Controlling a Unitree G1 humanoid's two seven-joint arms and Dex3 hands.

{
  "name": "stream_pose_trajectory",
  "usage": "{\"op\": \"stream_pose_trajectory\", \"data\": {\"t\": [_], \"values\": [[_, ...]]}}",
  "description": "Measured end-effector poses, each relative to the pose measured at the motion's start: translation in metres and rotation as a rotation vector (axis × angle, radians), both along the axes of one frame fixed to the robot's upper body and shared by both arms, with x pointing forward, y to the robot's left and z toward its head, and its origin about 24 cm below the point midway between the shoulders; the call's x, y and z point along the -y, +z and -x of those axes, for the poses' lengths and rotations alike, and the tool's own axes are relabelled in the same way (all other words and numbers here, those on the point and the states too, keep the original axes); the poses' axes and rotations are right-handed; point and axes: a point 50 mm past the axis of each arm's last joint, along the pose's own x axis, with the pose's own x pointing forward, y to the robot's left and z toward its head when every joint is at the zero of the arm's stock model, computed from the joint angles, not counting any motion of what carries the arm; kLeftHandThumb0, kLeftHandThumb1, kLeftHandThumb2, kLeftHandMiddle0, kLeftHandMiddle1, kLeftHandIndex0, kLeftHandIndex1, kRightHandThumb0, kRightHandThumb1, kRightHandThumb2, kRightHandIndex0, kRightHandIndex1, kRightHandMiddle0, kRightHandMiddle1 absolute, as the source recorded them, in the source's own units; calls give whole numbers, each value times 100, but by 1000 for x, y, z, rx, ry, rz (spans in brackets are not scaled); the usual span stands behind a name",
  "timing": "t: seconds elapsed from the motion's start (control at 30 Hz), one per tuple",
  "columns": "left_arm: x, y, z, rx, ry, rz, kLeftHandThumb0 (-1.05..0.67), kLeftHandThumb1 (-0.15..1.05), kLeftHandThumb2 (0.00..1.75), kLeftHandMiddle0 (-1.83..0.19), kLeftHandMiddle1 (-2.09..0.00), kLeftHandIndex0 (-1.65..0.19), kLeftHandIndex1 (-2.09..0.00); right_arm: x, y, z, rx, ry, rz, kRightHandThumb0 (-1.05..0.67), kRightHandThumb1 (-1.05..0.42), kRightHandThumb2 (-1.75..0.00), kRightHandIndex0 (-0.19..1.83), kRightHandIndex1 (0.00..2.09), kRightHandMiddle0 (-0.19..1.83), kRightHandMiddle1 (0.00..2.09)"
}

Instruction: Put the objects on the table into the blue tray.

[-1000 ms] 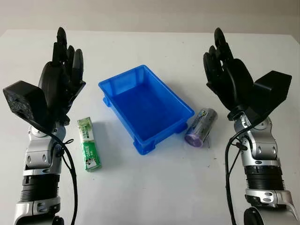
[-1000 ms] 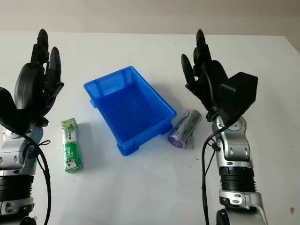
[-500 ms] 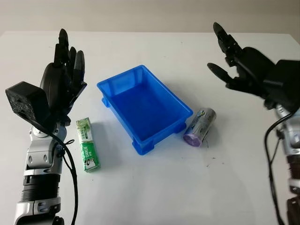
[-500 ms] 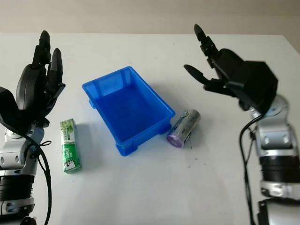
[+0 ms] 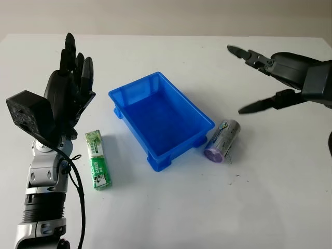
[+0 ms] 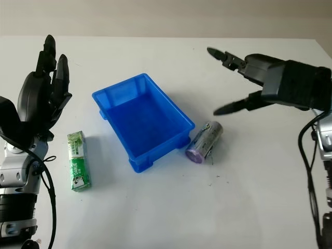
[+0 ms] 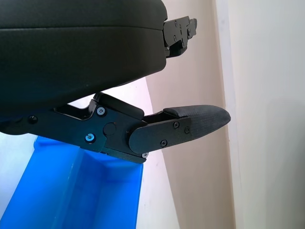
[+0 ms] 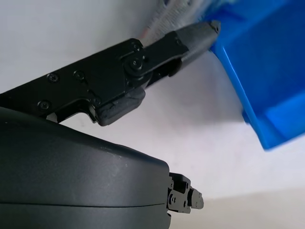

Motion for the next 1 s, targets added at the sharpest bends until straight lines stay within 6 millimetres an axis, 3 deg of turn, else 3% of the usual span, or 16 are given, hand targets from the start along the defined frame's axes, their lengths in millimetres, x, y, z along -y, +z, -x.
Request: {"op": "stream_pose_trajectory", "data": {"t": [0.43, 0.67, 1.0], "values": [[0, 2, -1, -7, -11, -11, -74, 105, 61, 18, -5, 19, -1, -13, -4, 12, 150, 164, 336, -70, -80, -5, -7, 7, 0, 8], [1, 3, -2, -8, -15, -8, -73, 105, 61, 18, -5, 19, -1, -18, -11, 16, 181, 211, 402, -63, -79, -5, -3, 7, 2, 7], [0, 4, -2, -8, -22, -16, -74, 105, 61, 19, -5, 19, 0, -20, -21, 15, 166, 221, 427, -66, -80, -6, -2, 6, 3, 6]]}}
